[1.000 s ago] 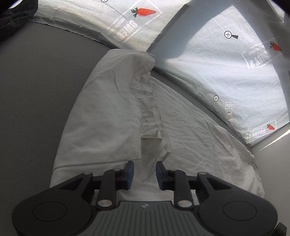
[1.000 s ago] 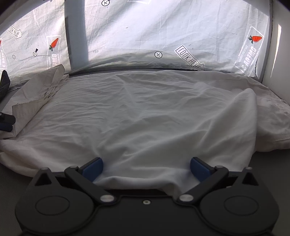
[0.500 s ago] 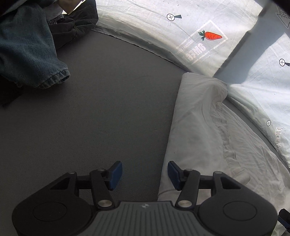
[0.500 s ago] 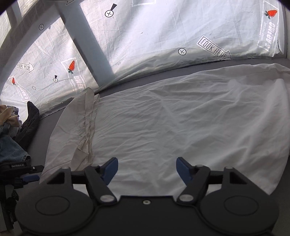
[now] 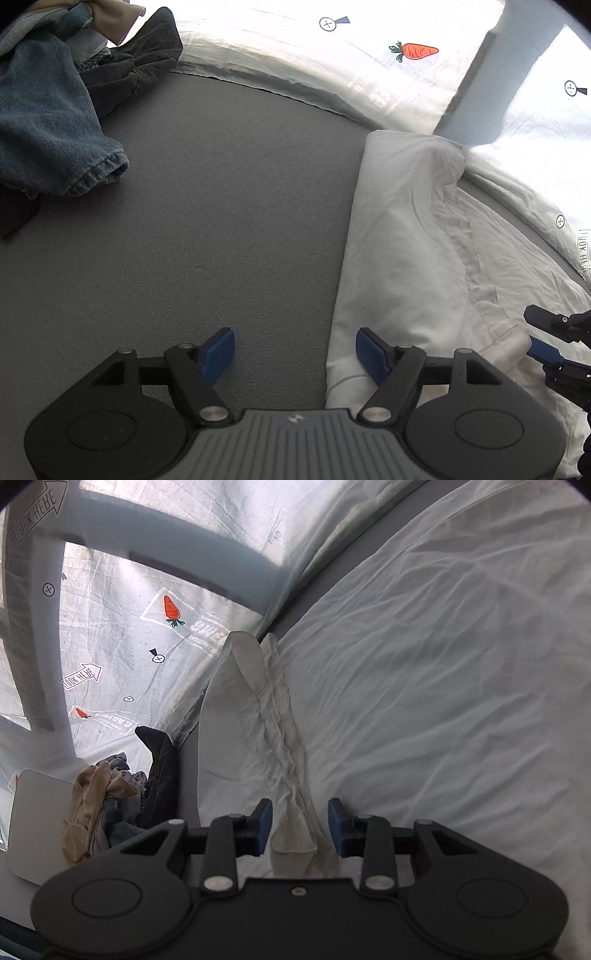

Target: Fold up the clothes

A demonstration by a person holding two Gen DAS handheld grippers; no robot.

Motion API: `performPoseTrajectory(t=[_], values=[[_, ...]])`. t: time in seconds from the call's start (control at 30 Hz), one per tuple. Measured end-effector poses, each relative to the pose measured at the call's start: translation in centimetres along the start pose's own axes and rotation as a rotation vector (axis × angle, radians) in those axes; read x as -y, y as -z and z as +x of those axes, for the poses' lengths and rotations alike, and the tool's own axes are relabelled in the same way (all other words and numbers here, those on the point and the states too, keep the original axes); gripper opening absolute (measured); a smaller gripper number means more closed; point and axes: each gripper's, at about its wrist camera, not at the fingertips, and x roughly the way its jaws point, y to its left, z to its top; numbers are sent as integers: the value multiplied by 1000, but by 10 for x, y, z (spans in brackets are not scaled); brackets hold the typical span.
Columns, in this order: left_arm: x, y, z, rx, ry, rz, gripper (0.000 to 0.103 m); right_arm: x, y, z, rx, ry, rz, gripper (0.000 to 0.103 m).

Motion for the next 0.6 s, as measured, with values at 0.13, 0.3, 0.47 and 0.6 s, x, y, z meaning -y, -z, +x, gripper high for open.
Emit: performPoseTrajectory(t=[0.13, 0.3, 0.47, 0.6], values=[[2, 0, 1, -3, -11, 15, 76, -8, -3, 19, -38, 28, -62, 35], [5, -1, 4, -7, -16, 32, 77, -17, -5, 30, -41, 43, -99, 36], [7, 0, 5, -4, -31, 47, 79, -17, -7, 39, -74, -1, -66, 24], [8, 2, 6, 4, -34, 69, 82, -20, -4, 31, -38, -36, -57, 10]])
